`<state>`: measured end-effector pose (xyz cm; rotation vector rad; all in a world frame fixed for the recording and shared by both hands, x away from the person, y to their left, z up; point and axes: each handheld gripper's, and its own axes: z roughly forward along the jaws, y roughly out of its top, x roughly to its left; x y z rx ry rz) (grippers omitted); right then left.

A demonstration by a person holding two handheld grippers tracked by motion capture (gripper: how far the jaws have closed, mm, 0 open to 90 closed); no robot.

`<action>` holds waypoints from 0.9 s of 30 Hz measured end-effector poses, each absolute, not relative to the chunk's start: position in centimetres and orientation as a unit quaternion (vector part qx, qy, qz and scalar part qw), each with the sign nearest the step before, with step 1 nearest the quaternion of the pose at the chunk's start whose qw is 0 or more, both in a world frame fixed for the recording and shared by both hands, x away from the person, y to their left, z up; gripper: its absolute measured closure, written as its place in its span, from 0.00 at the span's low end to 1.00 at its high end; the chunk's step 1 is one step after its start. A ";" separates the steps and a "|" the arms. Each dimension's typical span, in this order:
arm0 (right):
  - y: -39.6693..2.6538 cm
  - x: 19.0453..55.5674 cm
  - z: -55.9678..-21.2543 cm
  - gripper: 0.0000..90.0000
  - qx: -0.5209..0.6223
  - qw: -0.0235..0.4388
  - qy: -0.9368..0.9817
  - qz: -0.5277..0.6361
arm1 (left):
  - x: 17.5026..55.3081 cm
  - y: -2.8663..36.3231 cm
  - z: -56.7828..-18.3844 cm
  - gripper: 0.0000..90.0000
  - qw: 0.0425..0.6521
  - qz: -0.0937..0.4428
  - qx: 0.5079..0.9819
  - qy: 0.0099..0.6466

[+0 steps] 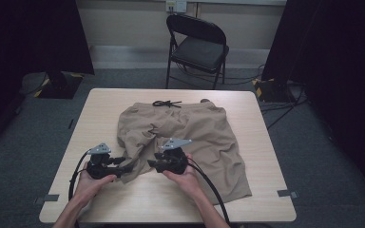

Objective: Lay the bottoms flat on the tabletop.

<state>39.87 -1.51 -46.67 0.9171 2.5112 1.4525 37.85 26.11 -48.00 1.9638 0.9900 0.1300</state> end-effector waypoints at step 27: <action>0.7 39.9 -49.5 0.67 0.259 0.055 0.874 0.407 | 38.2 32.8 -45.7 0.96 0.538 0.109 0.694 0.467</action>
